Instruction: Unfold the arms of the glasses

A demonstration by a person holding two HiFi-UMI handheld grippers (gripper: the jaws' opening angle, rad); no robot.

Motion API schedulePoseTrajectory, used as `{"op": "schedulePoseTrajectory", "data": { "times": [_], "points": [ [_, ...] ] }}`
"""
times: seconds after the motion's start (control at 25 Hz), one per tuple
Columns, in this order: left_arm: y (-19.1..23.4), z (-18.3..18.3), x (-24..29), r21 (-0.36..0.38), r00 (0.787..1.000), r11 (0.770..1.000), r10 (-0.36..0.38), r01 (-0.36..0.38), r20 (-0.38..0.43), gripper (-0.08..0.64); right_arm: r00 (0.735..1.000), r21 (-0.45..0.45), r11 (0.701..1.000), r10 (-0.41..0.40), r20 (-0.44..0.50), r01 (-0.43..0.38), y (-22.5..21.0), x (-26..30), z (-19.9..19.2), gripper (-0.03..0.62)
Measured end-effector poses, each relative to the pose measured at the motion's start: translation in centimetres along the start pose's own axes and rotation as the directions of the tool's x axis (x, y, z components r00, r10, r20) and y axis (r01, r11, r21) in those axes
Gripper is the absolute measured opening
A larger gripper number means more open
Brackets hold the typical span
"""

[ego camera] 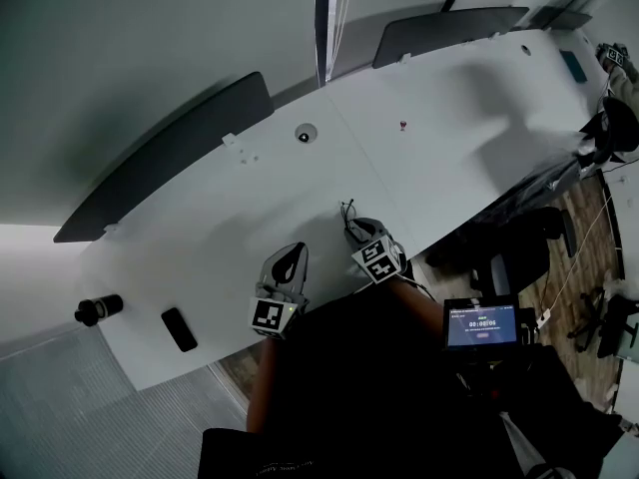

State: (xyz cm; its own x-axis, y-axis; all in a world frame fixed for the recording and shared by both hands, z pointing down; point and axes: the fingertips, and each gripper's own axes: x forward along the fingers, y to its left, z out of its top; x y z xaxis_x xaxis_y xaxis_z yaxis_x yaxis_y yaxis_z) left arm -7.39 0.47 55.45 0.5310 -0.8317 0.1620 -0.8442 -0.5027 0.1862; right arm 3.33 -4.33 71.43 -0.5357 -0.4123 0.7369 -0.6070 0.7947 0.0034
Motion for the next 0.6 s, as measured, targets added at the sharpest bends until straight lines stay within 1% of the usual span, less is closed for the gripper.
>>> {"op": "schedulePoseTrajectory", "data": {
  "times": [0.16, 0.28, 0.4, 0.48, 0.6],
  "points": [
    [0.0, -0.1, -0.5, -0.014, 1.0, 1.0, 0.008, -0.008, -0.011, 0.008, 0.999, -0.034, 0.999, -0.034, -0.029, 0.033, 0.3, 0.6, 0.0, 0.12],
    [0.4, -0.5, -1.0, -0.006, 1.0, 1.0, 0.016, -0.016, -0.016, 0.008, 0.997, -0.046, 0.997, -0.064, -0.037, 0.062, 0.4, 1.1, 0.0, 0.12],
    [0.8, -0.4, -1.3, -0.022, 0.999, 0.999, 0.036, -0.037, -0.026, 0.008, 0.996, -0.027, 0.997, -0.08, -0.039, 0.079, 0.1, 1.5, 0.0, 0.12],
    [1.0, -0.6, -1.4, -0.01, 0.999, 0.999, 0.034, -0.034, -0.023, 0.008, 0.994, -0.001, 0.996, -0.094, -0.05, 0.094, -0.4, 1.7, -0.2, 0.12],
    [1.2, -0.6, -1.7, -0.025, 0.999, 0.999, 0.041, -0.042, -0.033, 0.008, 0.992, 0.036, 0.993, -0.108, -0.067, 0.111, -0.9, 2.1, -0.6, 0.12]
  ]
}}
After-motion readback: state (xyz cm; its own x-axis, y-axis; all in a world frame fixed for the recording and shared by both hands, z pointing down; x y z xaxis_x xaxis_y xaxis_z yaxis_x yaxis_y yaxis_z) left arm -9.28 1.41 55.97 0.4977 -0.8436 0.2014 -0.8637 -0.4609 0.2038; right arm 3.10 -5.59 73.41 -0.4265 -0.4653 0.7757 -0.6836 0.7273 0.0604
